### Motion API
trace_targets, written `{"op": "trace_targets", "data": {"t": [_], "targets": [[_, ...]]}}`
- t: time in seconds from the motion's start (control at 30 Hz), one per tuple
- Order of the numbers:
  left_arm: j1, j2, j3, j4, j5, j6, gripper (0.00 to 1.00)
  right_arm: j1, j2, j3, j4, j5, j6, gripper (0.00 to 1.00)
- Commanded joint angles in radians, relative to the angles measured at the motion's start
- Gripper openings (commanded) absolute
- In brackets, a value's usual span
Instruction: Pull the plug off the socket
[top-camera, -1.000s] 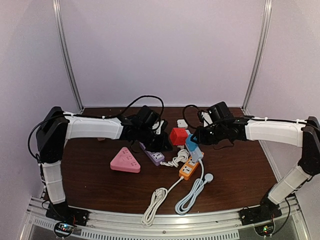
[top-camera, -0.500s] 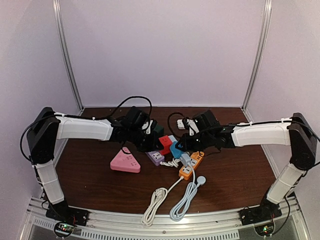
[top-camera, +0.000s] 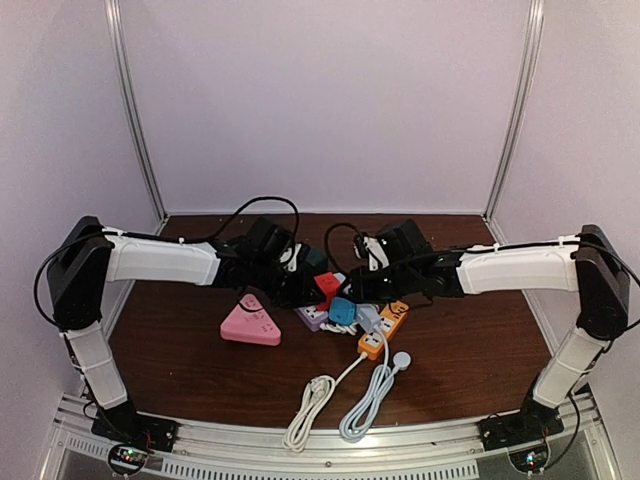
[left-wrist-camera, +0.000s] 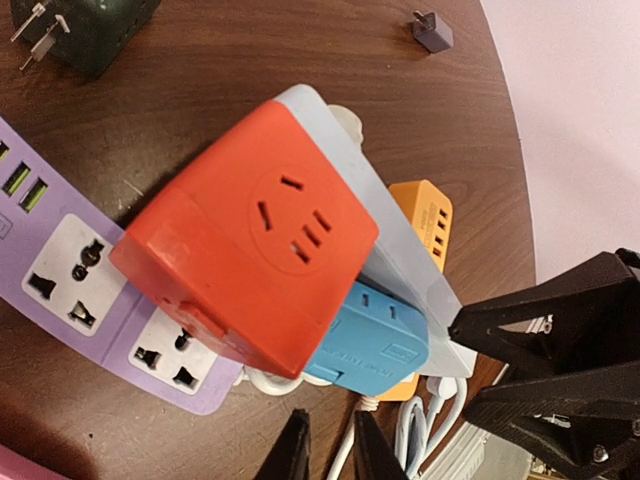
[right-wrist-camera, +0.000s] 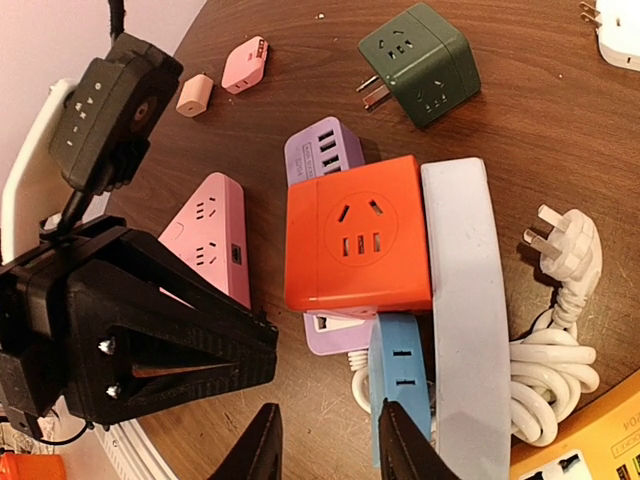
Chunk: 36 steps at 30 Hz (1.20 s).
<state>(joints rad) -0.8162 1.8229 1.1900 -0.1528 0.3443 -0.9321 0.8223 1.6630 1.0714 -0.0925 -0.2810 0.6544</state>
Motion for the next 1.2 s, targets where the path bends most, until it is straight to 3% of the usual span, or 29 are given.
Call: {"op": "trace_targets", "data": {"t": [0.0, 0.33, 0.6, 1.17], "targets": [[0.002, -0.043, -0.023, 0.036, 0.004, -0.012, 0.17, 0.007, -0.039, 0.024, -0.033, 0.047, -0.019, 0.36], [0.000, -0.047, -0.024, 0.034, 0.004, -0.006, 0.18, -0.014, -0.053, 0.039, -0.207, 0.171, -0.102, 0.42], [0.000, -0.041, -0.010, 0.023, 0.001, 0.002, 0.18, -0.012, -0.071, -0.017, -0.239, 0.148, -0.204, 0.57], [0.012, -0.038, 0.010, 0.004, -0.002, 0.012, 0.18, -0.009, 0.050, 0.047, -0.205, 0.177, -0.208, 0.34]]}}
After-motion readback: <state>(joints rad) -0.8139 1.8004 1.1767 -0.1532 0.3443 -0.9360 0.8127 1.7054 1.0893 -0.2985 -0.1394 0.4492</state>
